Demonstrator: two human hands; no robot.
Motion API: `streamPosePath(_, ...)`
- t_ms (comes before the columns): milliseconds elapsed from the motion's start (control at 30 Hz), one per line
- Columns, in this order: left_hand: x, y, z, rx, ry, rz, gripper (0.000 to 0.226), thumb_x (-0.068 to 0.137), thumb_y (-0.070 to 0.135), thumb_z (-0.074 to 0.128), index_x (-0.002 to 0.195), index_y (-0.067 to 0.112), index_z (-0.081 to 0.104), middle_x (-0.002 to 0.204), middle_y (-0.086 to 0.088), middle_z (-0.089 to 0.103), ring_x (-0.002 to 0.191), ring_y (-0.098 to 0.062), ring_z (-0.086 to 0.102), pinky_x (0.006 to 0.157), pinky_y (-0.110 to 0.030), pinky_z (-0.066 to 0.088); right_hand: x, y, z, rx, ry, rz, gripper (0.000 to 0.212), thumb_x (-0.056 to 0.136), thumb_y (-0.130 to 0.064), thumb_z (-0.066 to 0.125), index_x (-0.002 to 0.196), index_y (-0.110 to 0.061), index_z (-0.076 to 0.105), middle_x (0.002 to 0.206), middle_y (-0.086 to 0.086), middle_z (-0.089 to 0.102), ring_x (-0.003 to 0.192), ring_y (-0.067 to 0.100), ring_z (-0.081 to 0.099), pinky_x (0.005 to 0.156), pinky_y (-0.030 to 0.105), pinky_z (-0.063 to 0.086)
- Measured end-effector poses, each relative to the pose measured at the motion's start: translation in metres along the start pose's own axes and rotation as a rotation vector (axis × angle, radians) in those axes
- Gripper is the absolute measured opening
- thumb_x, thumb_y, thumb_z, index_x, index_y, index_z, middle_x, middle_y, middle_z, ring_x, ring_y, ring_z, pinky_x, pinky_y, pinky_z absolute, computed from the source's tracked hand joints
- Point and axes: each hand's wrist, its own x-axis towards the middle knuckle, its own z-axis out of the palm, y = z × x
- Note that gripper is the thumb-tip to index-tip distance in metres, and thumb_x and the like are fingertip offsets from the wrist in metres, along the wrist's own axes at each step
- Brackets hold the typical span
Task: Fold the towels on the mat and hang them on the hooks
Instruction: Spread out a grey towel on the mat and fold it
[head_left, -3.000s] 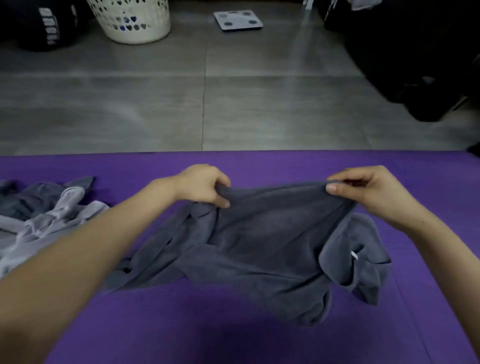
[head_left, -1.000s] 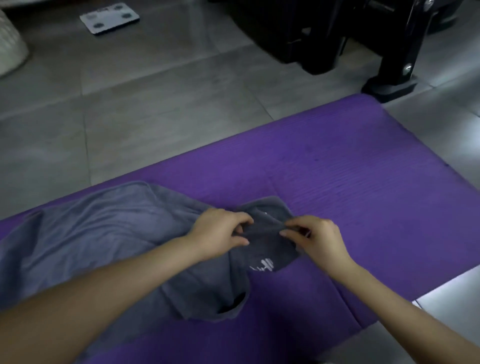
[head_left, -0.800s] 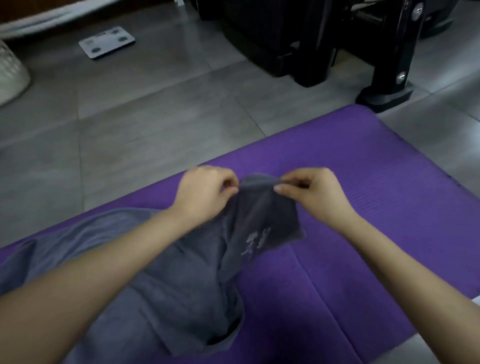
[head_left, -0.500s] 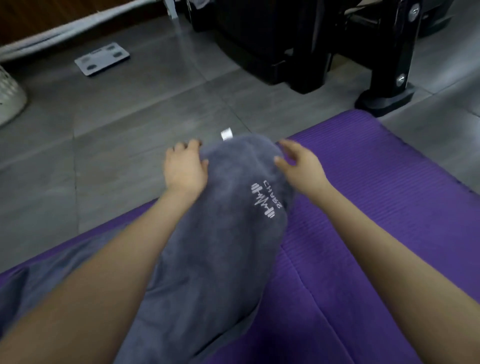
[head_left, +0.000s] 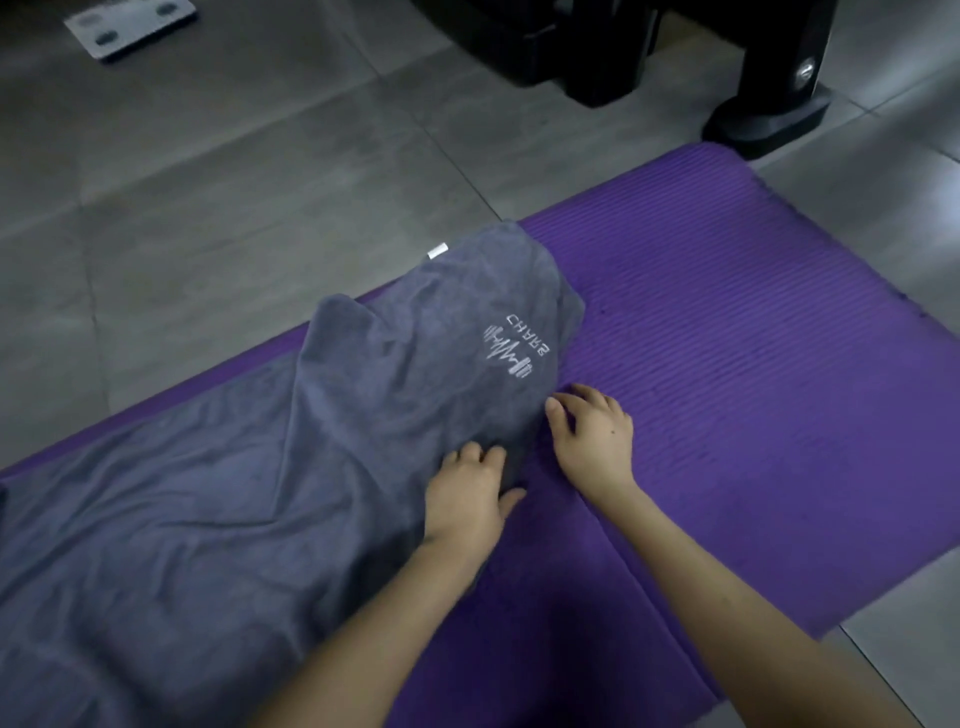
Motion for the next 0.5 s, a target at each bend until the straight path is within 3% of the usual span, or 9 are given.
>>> streamPosePath(100,0.011,-0.011,-0.001,-0.166,0.092,-0.071,0.025,0.087,0.020,0.057,0.110,0.012,0.060,0.108,-0.011,0.064,0.098,-0.030,0.060,0.078,-0.034,0.045,0.009,-0.001,0.002,0.292,0.032,0.154,0.029,0.095,-0.027,0.048,0.111,-0.009,0.064,0.105,0.011,0.065,0.098,0.030,0.061,0.089,0.045,0.046)
streamPosePath(167,0.018,-0.028,-0.013,-0.551,0.211,-0.325,0.018,0.082,0.011,0.065,0.100,0.009,0.067,0.094,-0.011,0.070,0.088,-0.026,0.065,0.074,-0.031,0.048,0.018,-0.006,0.001,0.529,0.009,0.302,0.031,0.095,-0.028,0.046,0.116,-0.008,0.058,0.096,0.008,0.063,0.083,0.026,0.065,0.075,0.048,0.055)
streamPosePath(200,0.021,-0.040,-0.021,-0.798,0.223,-0.491,0.019,0.081,0.007,0.067,0.099,0.007,0.067,0.088,-0.012,0.069,0.082,-0.024,0.064,0.068,-0.028,0.049,0.022,-0.009,0.002,0.629,-0.016,0.361,0.033,0.097,-0.025,0.045,0.121,-0.006,0.054,0.098,0.008,0.061,0.076,0.022,0.065,0.066,0.044,0.057)
streamPosePath(267,0.023,-0.068,-0.035,-1.180,0.153,-0.733,0.020,0.081,0.004,0.068,0.101,0.001,0.065,0.077,-0.010,0.064,0.069,-0.020,0.058,0.056,-0.021,0.046,0.028,-0.020,0.005,0.784,-0.059,0.436,0.038,0.098,-0.022,0.045,0.131,-0.003,0.045,0.105,0.010,0.056,0.072,0.018,0.063,0.057,0.033,0.056)
streamPosePath(300,0.022,-0.083,-0.037,-1.223,0.107,-0.786,0.019,0.081,0.004,0.067,0.100,-0.001,0.065,0.074,-0.010,0.063,0.065,-0.018,0.056,0.056,-0.021,0.046,0.030,-0.025,0.008,0.819,-0.067,0.449,0.042,0.098,-0.023,0.047,0.134,-0.004,0.042,0.104,0.008,0.056,0.075,0.018,0.062,0.057,0.032,0.055)
streamPosePath(400,0.020,-0.110,-0.041,-0.893,0.126,-0.750,0.014,0.081,0.008,0.067,0.091,0.000,0.069,0.083,-0.018,0.069,0.066,-0.022,0.057,0.065,-0.030,0.046,0.035,-0.037,0.019,0.845,-0.052,0.467,0.052,0.095,-0.026,0.054,0.139,-0.005,0.036,0.091,0.000,0.057,0.081,0.020,0.063,0.061,0.033,0.056)
streamPosePath(500,0.019,-0.105,-0.045,-0.472,0.245,-0.576,0.016,0.086,0.017,0.063,0.096,0.006,0.069,0.097,-0.013,0.071,0.091,-0.027,0.065,0.077,-0.030,0.045,0.047,-0.046,0.029,0.843,-0.021,0.486,0.058,0.090,-0.033,0.060,0.137,-0.006,0.038,0.093,0.003,0.061,0.079,0.020,0.065,0.067,0.038,0.058)
